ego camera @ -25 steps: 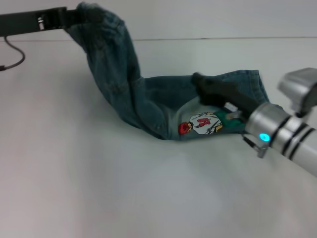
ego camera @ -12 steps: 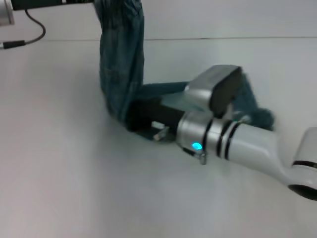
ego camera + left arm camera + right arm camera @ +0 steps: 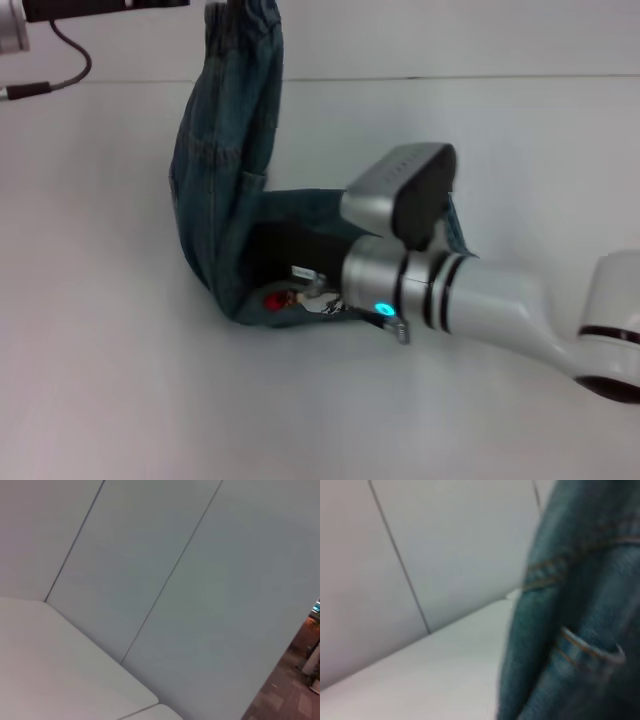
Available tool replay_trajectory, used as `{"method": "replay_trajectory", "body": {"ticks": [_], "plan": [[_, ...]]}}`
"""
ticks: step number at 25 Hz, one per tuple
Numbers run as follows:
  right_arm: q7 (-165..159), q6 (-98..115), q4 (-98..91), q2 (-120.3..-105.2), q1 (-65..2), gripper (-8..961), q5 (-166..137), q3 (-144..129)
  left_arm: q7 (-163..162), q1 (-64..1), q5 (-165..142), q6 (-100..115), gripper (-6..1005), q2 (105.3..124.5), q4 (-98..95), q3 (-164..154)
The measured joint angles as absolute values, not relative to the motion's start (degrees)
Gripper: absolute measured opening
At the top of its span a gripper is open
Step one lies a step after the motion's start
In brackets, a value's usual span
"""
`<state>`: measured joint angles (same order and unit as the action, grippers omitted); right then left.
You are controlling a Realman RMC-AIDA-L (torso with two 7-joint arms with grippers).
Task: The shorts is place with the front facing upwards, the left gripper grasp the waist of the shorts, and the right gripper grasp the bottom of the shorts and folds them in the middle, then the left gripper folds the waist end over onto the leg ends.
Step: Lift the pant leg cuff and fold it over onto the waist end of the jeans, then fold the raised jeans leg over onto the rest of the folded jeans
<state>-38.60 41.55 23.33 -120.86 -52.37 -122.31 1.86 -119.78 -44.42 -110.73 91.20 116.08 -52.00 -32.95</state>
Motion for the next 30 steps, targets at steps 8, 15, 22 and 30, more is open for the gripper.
{"method": "replay_trajectory", "body": {"ticks": [8, 15, 22, 30], "plan": [[-38.52, 52.52, 13.72, -120.28, -40.22, 9, -122.11, 7.22, -117.63, -43.04, -110.51, 91.59, 58, 117.28, -50.27, -33.05], [-44.05, 64.4, 4.65, -119.86, -35.81, 13, -122.04, 19.5, -111.66, -43.51, -110.36, 88.23, 63, 121.97, -47.1, -35.64], [-49.23, 71.61, 1.39, -120.02, -33.56, 17, -115.03, 26.99, -108.03, -44.74, -106.38, 76.14, 68, 124.1, -39.62, -50.24], [-49.39, 70.65, 2.37, -120.06, -32.78, 22, -111.71, 27.13, -101.64, -47.49, -98.2, 69.36, 74, 124.5, -27.71, -59.31]]}}
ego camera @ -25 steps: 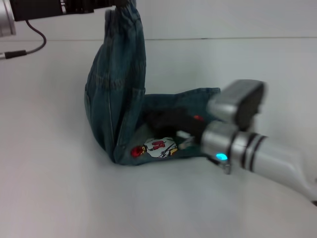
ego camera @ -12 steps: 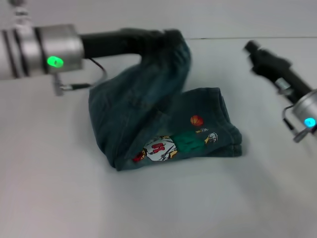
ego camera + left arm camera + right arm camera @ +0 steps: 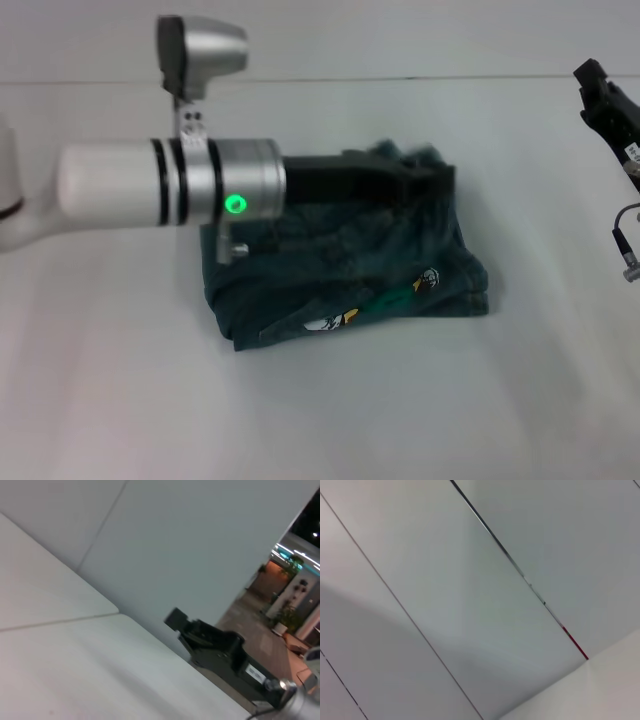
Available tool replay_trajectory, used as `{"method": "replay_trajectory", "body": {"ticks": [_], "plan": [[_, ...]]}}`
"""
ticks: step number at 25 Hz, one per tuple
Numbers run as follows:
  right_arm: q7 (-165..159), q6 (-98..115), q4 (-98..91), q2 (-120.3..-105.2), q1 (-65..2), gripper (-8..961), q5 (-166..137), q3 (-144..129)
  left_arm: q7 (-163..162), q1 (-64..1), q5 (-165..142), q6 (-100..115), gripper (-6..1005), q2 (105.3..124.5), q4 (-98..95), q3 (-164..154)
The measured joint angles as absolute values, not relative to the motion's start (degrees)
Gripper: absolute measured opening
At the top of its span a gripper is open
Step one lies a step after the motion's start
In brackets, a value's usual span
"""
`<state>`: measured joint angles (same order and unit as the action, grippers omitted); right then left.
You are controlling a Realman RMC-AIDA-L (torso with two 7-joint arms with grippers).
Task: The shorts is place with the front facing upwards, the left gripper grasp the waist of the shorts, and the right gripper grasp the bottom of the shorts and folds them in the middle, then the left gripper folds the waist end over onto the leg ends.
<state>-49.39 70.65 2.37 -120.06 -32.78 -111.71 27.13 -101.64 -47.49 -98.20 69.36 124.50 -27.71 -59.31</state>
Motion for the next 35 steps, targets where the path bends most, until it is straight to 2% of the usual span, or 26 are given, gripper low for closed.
{"method": "replay_trajectory", "body": {"ticks": [3, 11, 15, 23, 27, 30, 31, 32, 35], "plan": [[-49.46, 69.73, 2.79, -120.05, -33.04, 24, -111.74, 26.85, -101.12, -48.02, -95.49, 67.4, 76, 124.58, -25.73, -62.83], [-49.21, 69.34, 3.78, -120.08, -33.16, 29, -112.09, 24.87, -99.67, -45.55, -88.94, 66.67, 363, 124.62, -26.2, -66.55], [-51.13, 71.21, 2.54, -119.65, -33.15, 31, -112.16, 21.17, -97.82, -41.02, -86.17, 69.16, 515, 124.43, -30.15, -66.24], [-66.13, 83.9, -11.75, -119.43, -32.42, 36, -112.25, 4.43, -93.23, -26.55, -84.06, 74.02, 756, 123.53, -41.21, -64.04], [-70.76, 90.2, -19.85, -119.27, -30.95, 193, -112.26, -5.84, -90.77, -22.26, -84.32, 76.24, 895, 122.04, -41.48, -59.97], [-77.47, 95.12, -27.42, -118.52, -29.7, 277, -112.28, -14.05, -90.13, -19.38, -84.41, 78.34, 889, 120.18, -41.32, -58.88], [-81.35, 98.04, -32.01, -117.5, -28.86, 299, -112.29, -18.43, -89.97, -18.36, -84.55, 78.87, 888, 119.63, -41.39, -58.74], [-81.35, 98.04, -32.01, -117.5, -28.86, 322, -112.29, -18.43, -89.92, -17.52, -85.31, 79.61, 886, 119.11, -41.56, -58.14], [-87.67, 102.2, -38.09, -115.19, -27.68, 389, -112.68, -25.59, -89.74, -16.18, -90.49, 83.75, 878, 118.15, -42.43, -53.94]]}}
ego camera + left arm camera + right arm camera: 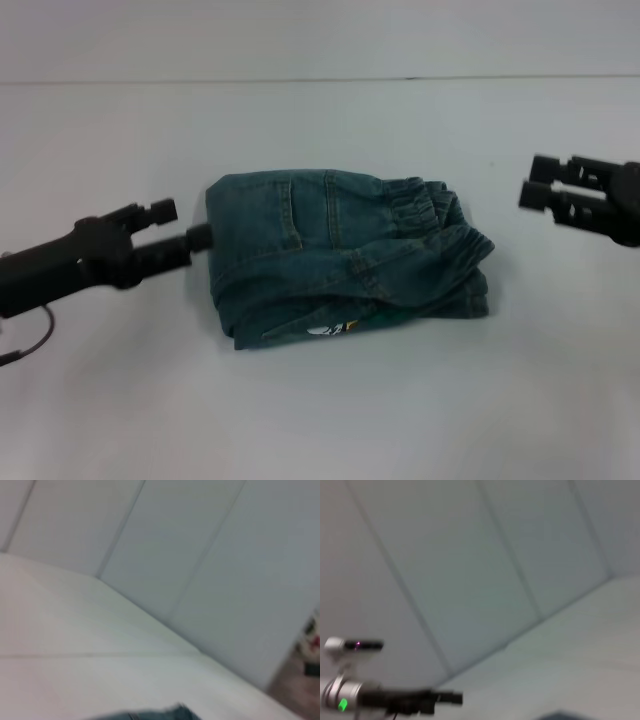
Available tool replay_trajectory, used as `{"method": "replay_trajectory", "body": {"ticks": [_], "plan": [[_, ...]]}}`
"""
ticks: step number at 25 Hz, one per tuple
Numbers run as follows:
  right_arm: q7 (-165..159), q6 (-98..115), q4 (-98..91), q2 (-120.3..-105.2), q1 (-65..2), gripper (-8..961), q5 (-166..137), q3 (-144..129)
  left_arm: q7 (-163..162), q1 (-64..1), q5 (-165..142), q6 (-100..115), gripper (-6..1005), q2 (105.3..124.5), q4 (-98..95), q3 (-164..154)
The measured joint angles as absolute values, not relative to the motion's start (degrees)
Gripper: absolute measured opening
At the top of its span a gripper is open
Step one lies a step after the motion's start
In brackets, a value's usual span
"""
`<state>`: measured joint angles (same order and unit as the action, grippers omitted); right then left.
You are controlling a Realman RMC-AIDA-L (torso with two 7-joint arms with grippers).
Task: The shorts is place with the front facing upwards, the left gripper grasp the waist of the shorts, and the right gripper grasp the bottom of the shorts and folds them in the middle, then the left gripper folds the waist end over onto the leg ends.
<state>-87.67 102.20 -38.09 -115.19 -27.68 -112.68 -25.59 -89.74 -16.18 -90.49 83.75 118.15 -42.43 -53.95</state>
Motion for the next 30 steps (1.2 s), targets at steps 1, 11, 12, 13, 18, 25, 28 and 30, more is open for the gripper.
{"method": "replay_trajectory", "body": {"ticks": [1, 11, 12, 13, 18, 25, 28, 30], "plan": [[-89.26, 103.07, -39.3, -114.56, -27.48, 412, -113.19, -27.2, -89.47, -15.97, -92.84, 85.58, 874, 118.1, -43.11, -52.49], [-94.86, 102.28, -43.63, -113.24, -29.03, 769, -127.48, -31.42, -89.61, -11.92, -104.88, 90.32, 868, 120.9, -53.32, -48.39], [-94.89, 101.76, -43.66, -113.46, -29.19, 812, -128.14, -31.43, -89.73, -11.93, -105.01, 90.3, 868, 120.9, -53.24, -47.83], [-94.9, 101.24, -43.67, -113.77, -29.29, 854, -128.55, -31.48, -89.79, -11.93, -105.07, 90.29, 868, 120.91, -53.13, -47.45], [-94.52, 100.14, -43.75, -114.79, -29.47, 942, -128.62, -31.63, -90.44, -12.16, -105.21, 90.1, 868, 120.94, -53.05, -46.56], [-94.48, 99.58, -43.81, -114.9, -29.53, 942, -128.71, -31.47, -90.52, -12.71, -105.27, 90.08, 868, 120.94, -52.02, -46.56], [-94.48, 99.52, -43.82, -114.89, -29.54, 942, -128.66, -31.46, -90.54, -12.76, -105.29, 90.08, 868, 120.94, -51.79, -46.66], [-94.47, 99.51, -43.83, -114.88, -29.53, 942, -128.56, -31.45, -90.61, -12.79, -105.3, 90.13, 868, 120.94, -51.74, -46.78]]}}
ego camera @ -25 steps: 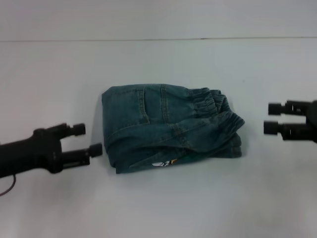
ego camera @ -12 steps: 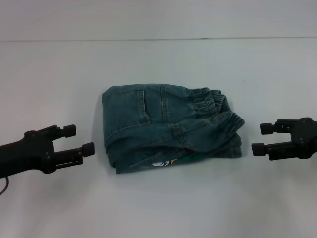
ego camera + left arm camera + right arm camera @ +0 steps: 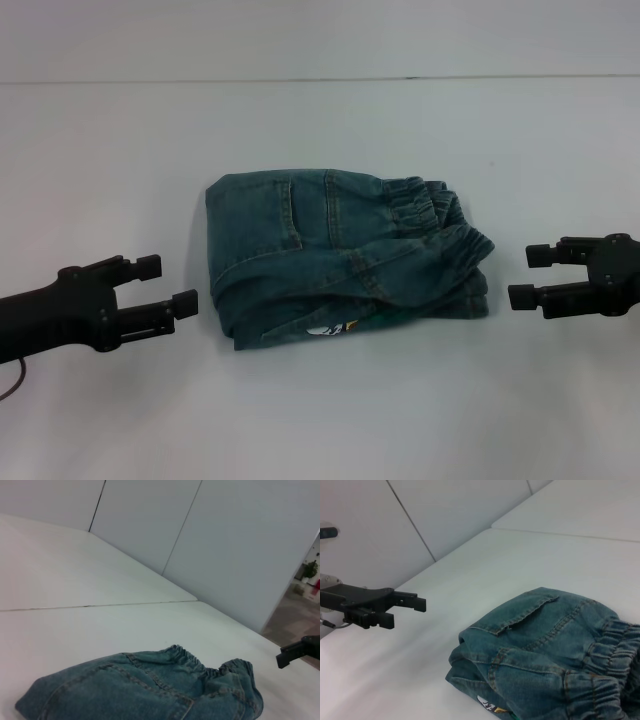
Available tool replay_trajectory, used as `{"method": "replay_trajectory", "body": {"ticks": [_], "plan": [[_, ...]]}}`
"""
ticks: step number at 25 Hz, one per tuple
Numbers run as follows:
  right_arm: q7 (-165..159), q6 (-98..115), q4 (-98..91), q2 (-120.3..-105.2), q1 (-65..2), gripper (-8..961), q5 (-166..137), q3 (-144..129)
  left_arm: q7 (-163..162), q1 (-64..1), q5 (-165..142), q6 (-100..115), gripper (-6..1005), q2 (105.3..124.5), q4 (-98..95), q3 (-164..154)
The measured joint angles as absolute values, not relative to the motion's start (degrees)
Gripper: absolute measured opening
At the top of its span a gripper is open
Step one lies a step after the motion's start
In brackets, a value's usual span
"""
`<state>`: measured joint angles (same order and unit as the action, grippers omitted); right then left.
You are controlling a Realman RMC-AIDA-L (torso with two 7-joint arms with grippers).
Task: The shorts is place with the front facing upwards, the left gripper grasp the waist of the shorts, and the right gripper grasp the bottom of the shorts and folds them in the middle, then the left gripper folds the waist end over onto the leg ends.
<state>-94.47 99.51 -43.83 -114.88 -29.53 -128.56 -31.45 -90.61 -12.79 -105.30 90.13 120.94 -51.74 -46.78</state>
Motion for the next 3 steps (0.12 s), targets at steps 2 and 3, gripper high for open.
{"method": "replay_trajectory", "body": {"ticks": [2, 3], "plan": [[-94.43, 99.49, -43.85, -114.87, -29.53, 942, -128.45, -31.4, -90.7, -12.79, -105.3, 90.38, 868, 120.99, -51.74, -46.81], [-94.42, 99.47, -43.85, -114.87, -29.53, 942, -128.4, -31.37, -90.8, -12.79, -105.3, 90.52, 868, 121.01, -51.74, -46.81]]}}
